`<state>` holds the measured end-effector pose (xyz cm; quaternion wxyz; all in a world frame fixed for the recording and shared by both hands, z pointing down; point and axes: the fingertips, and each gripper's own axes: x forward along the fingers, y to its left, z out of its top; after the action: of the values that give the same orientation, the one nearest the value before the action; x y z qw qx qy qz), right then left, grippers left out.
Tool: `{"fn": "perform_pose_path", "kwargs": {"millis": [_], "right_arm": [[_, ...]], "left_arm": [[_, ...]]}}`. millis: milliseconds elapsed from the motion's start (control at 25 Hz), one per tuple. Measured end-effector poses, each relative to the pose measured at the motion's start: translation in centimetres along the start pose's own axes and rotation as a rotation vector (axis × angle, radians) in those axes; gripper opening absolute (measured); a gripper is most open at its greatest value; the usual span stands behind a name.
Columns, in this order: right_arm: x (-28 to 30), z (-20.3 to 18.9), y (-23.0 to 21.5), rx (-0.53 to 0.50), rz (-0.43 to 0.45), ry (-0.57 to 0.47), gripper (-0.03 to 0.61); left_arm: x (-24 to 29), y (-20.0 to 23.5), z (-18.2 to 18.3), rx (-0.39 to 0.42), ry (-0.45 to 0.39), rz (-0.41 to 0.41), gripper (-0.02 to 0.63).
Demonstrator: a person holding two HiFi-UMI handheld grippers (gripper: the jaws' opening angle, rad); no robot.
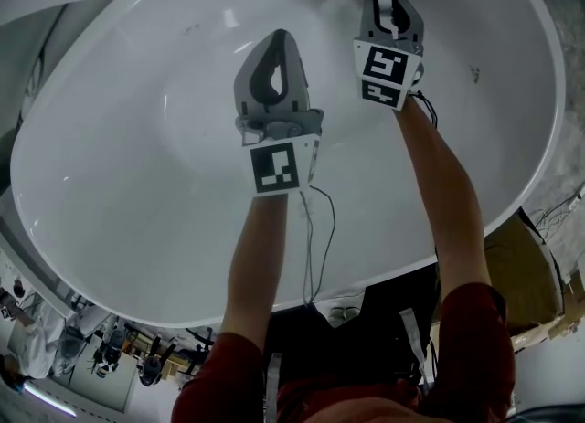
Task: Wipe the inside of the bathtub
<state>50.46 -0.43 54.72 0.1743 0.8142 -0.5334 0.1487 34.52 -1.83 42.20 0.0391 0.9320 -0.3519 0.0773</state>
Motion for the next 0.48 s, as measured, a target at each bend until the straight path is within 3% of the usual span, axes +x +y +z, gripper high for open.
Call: {"fn": "perform_pose_path", "kwargs": {"millis": [200, 480], "right_arm": [[-2.2, 1.3, 1.6, 0.011, 0.01, -0.003, 0.092], [-6.8, 5.8, 7.7, 0.037, 0.072, -0.042, 0.092]], "left_arm": [[-1.7, 2.5, 0.5, 0.012, -0.018, 0.029, 0.015], [-5.6, 7.6, 3.2, -0.008, -0.031, 0.089, 0.015]]}}
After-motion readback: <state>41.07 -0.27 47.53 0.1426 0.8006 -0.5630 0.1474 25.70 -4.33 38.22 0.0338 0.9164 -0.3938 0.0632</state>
